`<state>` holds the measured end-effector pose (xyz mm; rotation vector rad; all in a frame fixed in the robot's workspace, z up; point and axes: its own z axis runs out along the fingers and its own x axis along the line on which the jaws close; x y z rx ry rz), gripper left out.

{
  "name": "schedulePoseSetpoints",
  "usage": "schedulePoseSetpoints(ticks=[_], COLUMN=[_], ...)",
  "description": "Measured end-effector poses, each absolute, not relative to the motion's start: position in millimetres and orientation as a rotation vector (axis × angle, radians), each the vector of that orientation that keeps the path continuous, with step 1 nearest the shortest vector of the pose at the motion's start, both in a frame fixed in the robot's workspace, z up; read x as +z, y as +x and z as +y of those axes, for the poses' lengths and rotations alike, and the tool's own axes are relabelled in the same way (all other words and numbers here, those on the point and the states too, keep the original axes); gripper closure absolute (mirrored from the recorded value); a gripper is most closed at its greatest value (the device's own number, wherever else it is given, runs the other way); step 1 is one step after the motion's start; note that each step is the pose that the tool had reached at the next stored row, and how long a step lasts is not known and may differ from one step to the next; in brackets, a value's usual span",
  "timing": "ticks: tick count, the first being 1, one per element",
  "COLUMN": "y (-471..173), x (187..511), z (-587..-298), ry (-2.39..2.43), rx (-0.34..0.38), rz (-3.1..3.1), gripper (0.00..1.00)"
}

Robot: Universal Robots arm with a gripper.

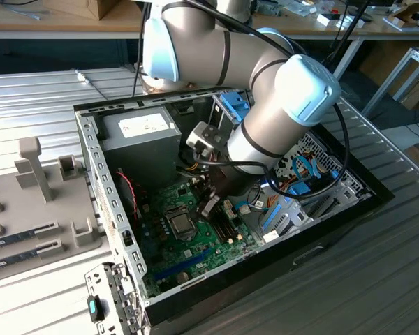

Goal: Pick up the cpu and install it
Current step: 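Install the first cpu locking lever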

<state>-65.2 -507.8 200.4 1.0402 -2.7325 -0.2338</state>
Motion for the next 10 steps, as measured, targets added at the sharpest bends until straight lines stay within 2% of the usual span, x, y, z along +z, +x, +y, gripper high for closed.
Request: schedulePoseSetpoints(ticks=[10], y=[-65.5], x=[200.0], z=[-508.0], ry=[1.046], rx=[-0.225], rz=[-2.745], gripper=[0.89])
